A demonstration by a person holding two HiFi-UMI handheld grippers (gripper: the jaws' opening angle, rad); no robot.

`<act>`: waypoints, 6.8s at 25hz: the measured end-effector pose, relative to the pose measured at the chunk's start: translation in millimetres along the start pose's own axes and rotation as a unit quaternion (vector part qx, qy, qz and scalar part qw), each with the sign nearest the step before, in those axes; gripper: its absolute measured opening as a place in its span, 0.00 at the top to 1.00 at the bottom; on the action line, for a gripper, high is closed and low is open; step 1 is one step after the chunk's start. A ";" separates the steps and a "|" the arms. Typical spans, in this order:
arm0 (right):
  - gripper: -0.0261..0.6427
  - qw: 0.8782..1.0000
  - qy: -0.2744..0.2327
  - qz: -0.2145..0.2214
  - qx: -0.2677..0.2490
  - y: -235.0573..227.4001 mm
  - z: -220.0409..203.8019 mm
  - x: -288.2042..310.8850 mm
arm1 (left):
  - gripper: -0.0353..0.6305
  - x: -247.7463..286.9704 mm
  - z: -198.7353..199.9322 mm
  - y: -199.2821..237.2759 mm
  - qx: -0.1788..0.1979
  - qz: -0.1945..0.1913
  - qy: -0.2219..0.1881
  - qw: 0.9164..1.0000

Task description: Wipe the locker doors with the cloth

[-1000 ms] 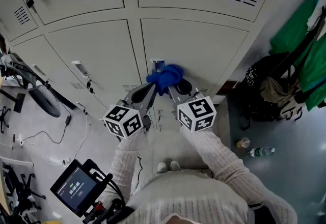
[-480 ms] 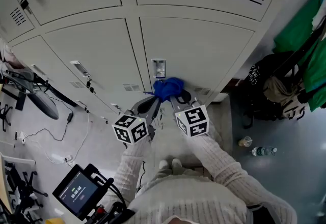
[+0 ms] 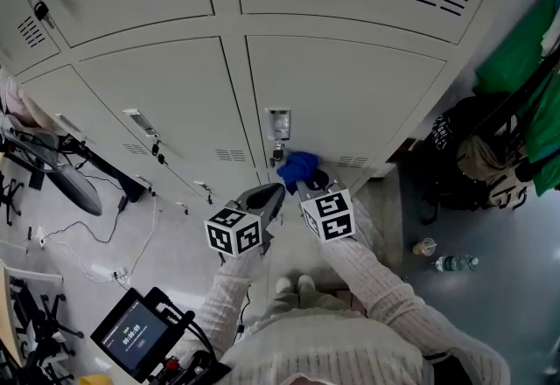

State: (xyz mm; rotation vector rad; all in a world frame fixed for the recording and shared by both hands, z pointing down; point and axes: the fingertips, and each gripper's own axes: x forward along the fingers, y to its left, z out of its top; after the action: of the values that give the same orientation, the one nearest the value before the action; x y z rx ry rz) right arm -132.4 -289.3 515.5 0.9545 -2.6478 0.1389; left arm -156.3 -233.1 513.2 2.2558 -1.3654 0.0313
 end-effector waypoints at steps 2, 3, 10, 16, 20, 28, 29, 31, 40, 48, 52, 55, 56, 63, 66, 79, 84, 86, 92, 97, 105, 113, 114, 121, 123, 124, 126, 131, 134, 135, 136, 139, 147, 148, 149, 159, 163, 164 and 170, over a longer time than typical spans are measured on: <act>0.89 1.000 0.003 0.001 0.003 0.0 0.2 0.1 | 0.94 0.8 1.6 -2.5 0.002 -0.005 0.000 1.000; 0.89 1.000 0.005 0.003 0.005 0.3 0.3 -0.1 | 0.94 0.9 2.8 -3.7 0.003 -0.006 -0.002 1.000; 0.89 1.000 -0.010 0.023 0.014 4.1 21.1 -18.3 | 0.94 -2.6 14.4 -17.3 0.002 -0.014 -0.026 1.000; 0.89 0.996 -0.086 0.010 -0.015 -4.8 92.6 -68.7 | 0.94 -8.0 78.6 -60.6 0.084 -0.043 -0.078 0.992; 0.89 0.986 -0.157 -0.004 -0.050 -8.2 162.9 -105.1 | 0.94 -23.9 142.9 -96.8 0.130 -0.062 -0.151 0.978; 0.90 0.962 -0.245 -0.048 -0.115 -16.0 254.4 -144.8 | 0.94 -39.0 226.6 -141.5 0.209 -0.092 -0.214 0.950; 0.90 0.959 -0.251 -0.051 -0.121 -16.2 263.8 -147.1 | 0.94 -40.3 235.3 -144.6 0.215 -0.094 -0.222 0.946; 0.90 0.955 -0.262 -0.056 -0.131 -16.3 279.6 -150.3 | 0.94 -42.6 250.2 -150.4 0.222 -0.096 -0.237 0.941; 0.90 0.954 -0.260 -0.045 -0.139 -28.5 297.6 -139.8 | 0.94 -37.3 269.7 -152.4 0.220 -0.103 -0.248 0.938; 0.90 0.953 -0.267 -0.026 -0.140 -28.4 297.0 -139.9 | 0.94 -35.0 268.1 -151.1 0.200 -0.109 -0.257 0.939; 0.89 0.955 -0.265 -0.016 -0.134 -27.7 293.1 -137.0 | 0.94 -34.9 264.4 -147.9 0.185 -0.110 -0.263 0.940; 0.89 0.957 -0.257 -0.013 -0.133 -26.9 286.8 -133.5 | 0.94 -33.0 258.1 -144.0 0.177 -0.109 -0.260 0.943; 0.89 0.958 -0.255 -0.012 -0.131 -26.6 284.6 -132.1 | 0.94 -32.5 256.0 -142.6 0.176 -0.108 -0.257 0.944; 0.89 0.967 -0.231 -0.007 -0.108 -25.4 256.5 -120.5 | 0.94 -25.1 232.1 -129.5 0.162 -0.100 -0.225 0.955; 0.89 0.971 -0.219 -0.002 -0.095 -26.2 241.0 -113.8 | 0.94 -18.7 218.9 -121.7 0.150 -0.096 -0.210 0.961; 0.89 0.987 -0.151 0.007 -0.053 -27.1 166.1 -84.6 | 0.94 6.8 151.2 -88.5 0.082 -0.073 -0.145 0.983; 0.89 0.993 -0.116 0.013 -0.034 -26.8 132.7 -72.0 | 0.94 14.9 120.6 -76.3 0.089 -0.028 -0.115 0.989; 0.89 0.994 -0.101 0.014 -0.024 -27.6 118.1 -66.2 | 0.94 19.7 107.5 -70.1 0.071 -0.025 -0.103 0.992; 0.89 0.999 -0.045 0.017 0.006 -31.5 67.5 -51.0 | 0.94 37.2 63.2 -54.1 0.039 -0.037 -0.043 0.998; 0.89 0.999 -0.010 0.026 0.016 -29.8 38.8 -39.2 | 0.94 49.1 34.8 -36.7 -0.001 -0.037 -0.020 0.999; 0.89 0.997 0.043 0.028 0.058 -32.3 -7.8 -21.4 | 0.94 63.8 -5.1 -17.5 -0.017 -0.023 0.037 0.999; 0.89 0.995 0.072 0.022 0.067 -32.3 -18.4 -18.9 | 0.94 67.5 -13.7 -13.3 -0.010 -0.014 0.063 0.998; 0.89 0.995 0.074 0.021 0.068 -32.3 -18.4 -19.2 | 0.94 67.4 -13.6 -13.6 -0.009 -0.014 0.064 0.998; 0.89 0.997 0.055 0.006 0.047 -38.4 -5.3 -43.8 | 0.94 67.7 -3.6 -37.4 -0.026 -0.045 0.039 0.998; 0.89 0.999 0.029 -0.001 0.034 -44.3 11.5 -61.6 | 0.94 66.7 11.0 -57.3 -0.005 -0.062 0.022 0.998; 0.89 1.000 0.009 -0.005 0.028 -47.9 23.5 -71.7 | 0.94 65.7 21.7 -68.6 0.009 -0.075 0.012 0.997; 0.89 0.999 -0.040 -0.011 0.019 -56.1 52.5 -93.1 | 0.94 62.8 48.5 -92.9 0.037 -0.106 -0.009 0.994; 0.89 0.986 -0.161 -0.030 -0.015 -71.1 141.0 -148.5 | 0.94 46.9 130.4 -154.2 0.130 -0.158 -0.078 0.976; 0.89 0.971 -0.226 -0.053 -0.049 -80.5 195.6 -176.9 | 0.94 39.0 181.5 -185.9 0.191 -0.163 -0.135 0.958; 0.89 0.967 -0.243 -0.059 -0.058 -82.3 210.1 -184.2 | 0.94 36.1 195.1 -193.8 0.204 -0.165 -0.149 0.953; 0.89 0.962 -0.256 -0.063 -0.066 -84.0 222.6 -190.2 | 0.94 33.7 206.9 -200.4 0.214 -0.167 -0.158 0.949; 0.89 0.954 -0.277 -0.080 -0.084 -94.8 250.2 -200.0 | 0.94 34.5 229.8 -216.8 0.249 -0.169 -0.167 0.939; 0.89 0.949 -0.288 -0.090 -0.094 -109.8 273.3 -204.9 | 0.94 32.0 245.7 -239.9 0.294 -0.183 -0.173 0.922; 0.89 0.948 -0.289 -0.091 -0.094 -110.5 272.8 -203.0 | 0.94 30.7 247.2 -239.8 0.287 -0.192 -0.174 0.922; 0.89 0.947 -0.293 -0.091 -0.093 -110.8 272.2 -202.9 | 0.94 29.6 248.8 -240.7 0.279 -0.201 -0.176 0.922; 0.89 0.944 -0.305 -0.085 -0.093 -112.7 273.7 -202.2 | 0.94 32.5 256.5 -232.4 0.251 -0.216 -0.184 0.925; 0.89 0.945 -0.304 -0.080 -0.087 -110.9 268.1 -205.3 | 0.94 31.5 253.6 -233.4 0.244 -0.212 -0.185 0.928; 0.89 0.946 -0.302 -0.080 -0.085 -110.4 265.8 -204.8 | 0.94 32.3 251.3 -232.9 0.242 -0.212 -0.183 0.929; 0.89 0.951 -0.288 -0.076 -0.080 -107.8 251.6 -194.3 | 0.94 40.1 236.7 -217.6 0.221 -0.208 -0.168 0.938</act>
State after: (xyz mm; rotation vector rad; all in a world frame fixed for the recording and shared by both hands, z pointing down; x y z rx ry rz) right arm 10.0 -305.0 211.9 1.2948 -3.0103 -0.4519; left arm -9.2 -285.6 229.3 3.0077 -1.0806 -0.2235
